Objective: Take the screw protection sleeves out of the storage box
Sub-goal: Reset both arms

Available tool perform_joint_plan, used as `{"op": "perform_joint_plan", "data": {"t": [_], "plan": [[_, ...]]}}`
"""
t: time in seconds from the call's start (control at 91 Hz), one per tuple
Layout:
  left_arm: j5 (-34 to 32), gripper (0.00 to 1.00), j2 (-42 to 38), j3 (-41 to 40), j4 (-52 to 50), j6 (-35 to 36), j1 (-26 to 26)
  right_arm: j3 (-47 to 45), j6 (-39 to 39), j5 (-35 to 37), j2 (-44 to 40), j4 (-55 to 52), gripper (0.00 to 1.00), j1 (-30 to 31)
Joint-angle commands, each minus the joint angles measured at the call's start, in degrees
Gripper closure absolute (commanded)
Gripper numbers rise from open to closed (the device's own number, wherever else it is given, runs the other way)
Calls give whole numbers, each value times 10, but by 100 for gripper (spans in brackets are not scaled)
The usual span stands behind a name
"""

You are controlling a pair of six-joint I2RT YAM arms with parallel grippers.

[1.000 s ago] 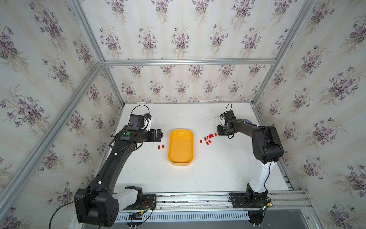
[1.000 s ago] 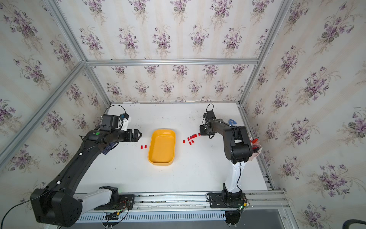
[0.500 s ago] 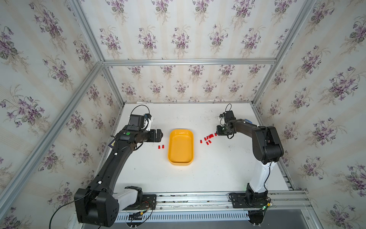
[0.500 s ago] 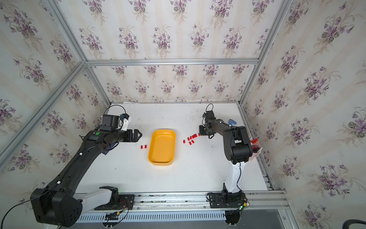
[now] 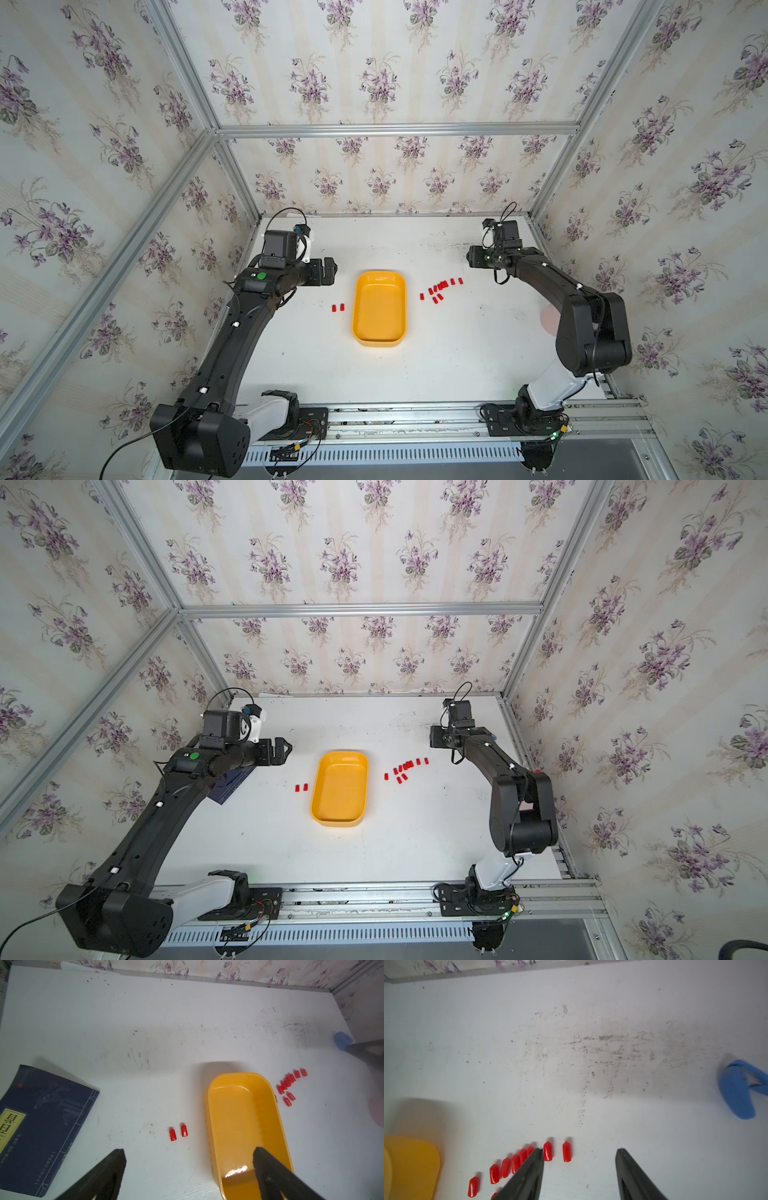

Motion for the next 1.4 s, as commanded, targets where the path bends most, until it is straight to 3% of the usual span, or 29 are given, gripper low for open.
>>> {"op": "perform_joint_plan", "data": {"t": [0.0,0.088,0.11,0.121,0.165,0.286,0.451,0.572,0.659,0.725,0.857,0.934,1.044,1.099,1.154,1.198,1.253,1.308,1.385], "plan": [[-56,0,-6,25,36,-1,21,-46,-40,24,-65,112,37,0],[-106,0,-12,32,60,-5,67,-123,-53,34,-138,213,31,0],[-120,0,-14,28,70,-11,81,-145,-55,42,-158,239,10,0],[-128,0,-15,25,75,-14,87,-156,-57,47,-168,255,5,0],[-160,0,-23,1,106,-22,113,-203,-61,69,-205,310,0,0],[-185,0,-54,-107,230,-24,162,-298,-81,125,-264,422,0,0],[-227,0,-74,-283,416,-4,172,-384,-62,196,-235,546,0,-13],[-196,0,-54,-386,548,28,167,-418,-40,188,-220,572,0,-29],[-188,0,-27,-426,611,-3,162,-478,-43,176,-230,646,0,-30],[-174,0,-4,-438,650,26,131,-503,-38,173,-223,671,0,-30],[-287,0,86,-460,774,78,35,-577,-29,180,-173,838,0,-30],[-329,0,153,-421,782,128,-13,-560,-23,147,-146,828,0,-29],[-291,0,145,-460,822,121,-1,-563,-30,145,-35,974,0,-29],[-312,0,193,-460,890,139,-7,-535,-14,153,-62,857,0,-32],[-311,0,186,-456,880,131,-8,-537,-18,156,-42,907,0,-33],[-298,0,175,-438,821,120,-2,-525,-9,153,-57,844,0,-35],[-288,0,182,-434,819,115,11,-534,-14,150,-44,896,0,-37],[-279,0,175,-432,807,107,17,-526,-8,149,-56,846,0,-37],[-278,0,174,-431,804,107,18,-532,-12,150,-53,869,0,-37]]}}
